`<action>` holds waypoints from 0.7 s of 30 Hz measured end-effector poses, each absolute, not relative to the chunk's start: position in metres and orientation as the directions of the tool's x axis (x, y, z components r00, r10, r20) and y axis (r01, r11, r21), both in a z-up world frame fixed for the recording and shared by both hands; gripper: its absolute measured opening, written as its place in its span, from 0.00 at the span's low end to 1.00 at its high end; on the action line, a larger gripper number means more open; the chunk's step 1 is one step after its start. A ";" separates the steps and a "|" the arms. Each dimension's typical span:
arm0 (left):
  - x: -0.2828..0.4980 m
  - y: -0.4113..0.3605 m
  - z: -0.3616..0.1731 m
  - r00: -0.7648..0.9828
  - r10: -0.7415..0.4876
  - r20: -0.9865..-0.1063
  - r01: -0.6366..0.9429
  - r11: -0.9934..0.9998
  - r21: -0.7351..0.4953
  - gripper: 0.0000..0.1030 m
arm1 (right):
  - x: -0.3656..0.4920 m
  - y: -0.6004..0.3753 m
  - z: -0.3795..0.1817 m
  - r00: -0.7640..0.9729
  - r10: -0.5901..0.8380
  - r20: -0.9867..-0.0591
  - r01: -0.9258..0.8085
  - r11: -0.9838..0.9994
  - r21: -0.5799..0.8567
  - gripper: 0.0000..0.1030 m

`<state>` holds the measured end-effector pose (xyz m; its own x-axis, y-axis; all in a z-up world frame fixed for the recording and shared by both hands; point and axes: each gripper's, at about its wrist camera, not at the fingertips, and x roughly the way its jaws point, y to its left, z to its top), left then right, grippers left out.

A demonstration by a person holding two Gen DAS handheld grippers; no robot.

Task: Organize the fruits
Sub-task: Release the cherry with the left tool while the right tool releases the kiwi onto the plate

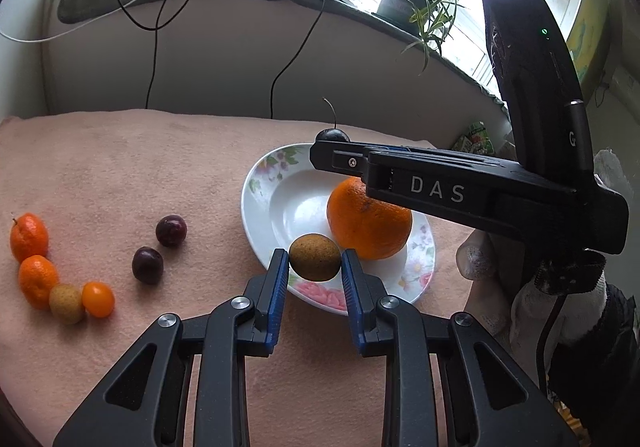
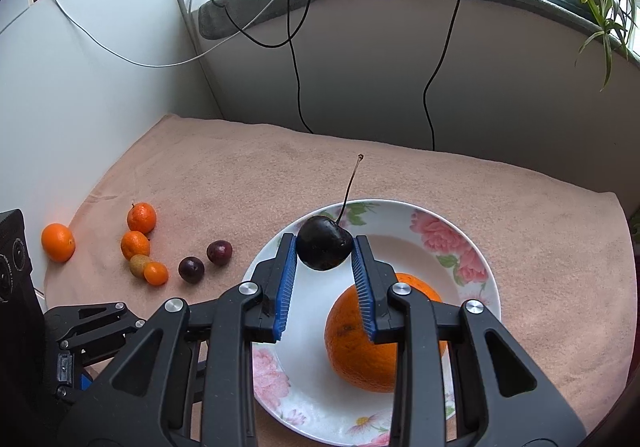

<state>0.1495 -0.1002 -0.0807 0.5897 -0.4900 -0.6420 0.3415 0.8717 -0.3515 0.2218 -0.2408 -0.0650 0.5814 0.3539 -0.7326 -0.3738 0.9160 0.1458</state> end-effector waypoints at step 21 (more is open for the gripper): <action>0.138 -0.110 -0.068 0.621 -0.460 -0.634 0.352 0.887 -0.299 0.72 | 0.216 -0.249 -0.046 0.655 0.337 -0.676 -0.336 0.932 0.139 0.83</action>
<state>0.1380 -0.1096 -0.0685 0.6214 -0.4600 -0.6343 0.3520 0.8871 -0.2985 0.2155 -0.2492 -0.0464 0.6550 0.3371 -0.6762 -0.3360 0.9316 0.1389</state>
